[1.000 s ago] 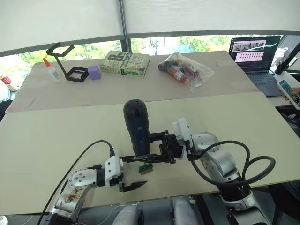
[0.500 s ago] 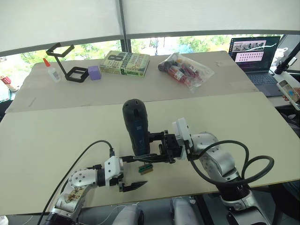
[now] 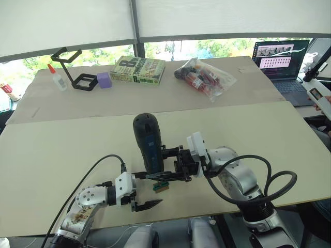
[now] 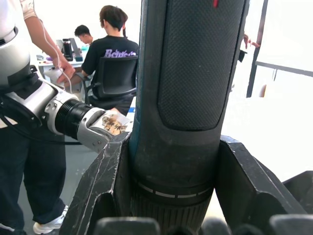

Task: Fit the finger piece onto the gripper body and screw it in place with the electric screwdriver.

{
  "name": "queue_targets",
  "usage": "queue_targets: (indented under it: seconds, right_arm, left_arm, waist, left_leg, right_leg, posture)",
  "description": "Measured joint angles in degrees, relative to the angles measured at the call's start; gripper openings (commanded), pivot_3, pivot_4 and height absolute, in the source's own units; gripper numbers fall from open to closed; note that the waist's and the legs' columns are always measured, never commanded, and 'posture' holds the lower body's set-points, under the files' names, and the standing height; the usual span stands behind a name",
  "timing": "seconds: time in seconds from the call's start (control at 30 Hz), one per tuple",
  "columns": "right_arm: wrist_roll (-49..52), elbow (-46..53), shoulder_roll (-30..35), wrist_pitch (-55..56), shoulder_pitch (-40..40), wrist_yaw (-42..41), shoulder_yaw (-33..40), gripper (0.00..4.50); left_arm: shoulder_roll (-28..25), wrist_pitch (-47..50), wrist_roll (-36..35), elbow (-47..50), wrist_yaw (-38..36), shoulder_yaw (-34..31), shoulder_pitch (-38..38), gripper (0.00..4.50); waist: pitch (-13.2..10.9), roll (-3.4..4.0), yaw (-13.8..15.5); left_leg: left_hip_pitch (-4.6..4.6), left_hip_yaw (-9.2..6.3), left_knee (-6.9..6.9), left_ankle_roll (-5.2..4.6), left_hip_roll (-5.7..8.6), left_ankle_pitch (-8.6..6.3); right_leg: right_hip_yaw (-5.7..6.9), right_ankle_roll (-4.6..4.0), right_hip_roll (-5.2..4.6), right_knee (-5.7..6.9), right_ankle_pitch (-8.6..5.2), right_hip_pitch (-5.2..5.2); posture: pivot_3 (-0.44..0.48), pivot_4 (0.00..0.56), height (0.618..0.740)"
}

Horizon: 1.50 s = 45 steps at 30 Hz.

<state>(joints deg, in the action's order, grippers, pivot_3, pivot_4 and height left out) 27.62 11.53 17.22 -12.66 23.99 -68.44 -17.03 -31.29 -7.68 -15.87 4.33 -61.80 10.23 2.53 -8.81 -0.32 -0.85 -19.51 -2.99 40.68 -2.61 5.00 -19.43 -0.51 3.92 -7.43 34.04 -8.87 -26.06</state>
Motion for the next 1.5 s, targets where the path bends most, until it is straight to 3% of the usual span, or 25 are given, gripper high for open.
queue_targets:
  seconds: [1.5]
  right_arm:
    - [3.4, 0.0, 0.2, -0.8, -0.3, -0.2, 1.3, 1.98]
  left_arm:
    - [-0.3, 2.8, 0.1, 1.9, 0.8, 0.0, 0.1, 4.46]
  waist:
    - [0.0, 0.0, 0.0]
  left_leg:
    - [-0.03, 0.0, 0.0, 0.0, 0.0, 0.0]
  right_leg:
    - [0.0, 0.0, 0.0, -0.01, 0.0, -0.02]
  posture:
    - [0.0, 0.15, 0.74]
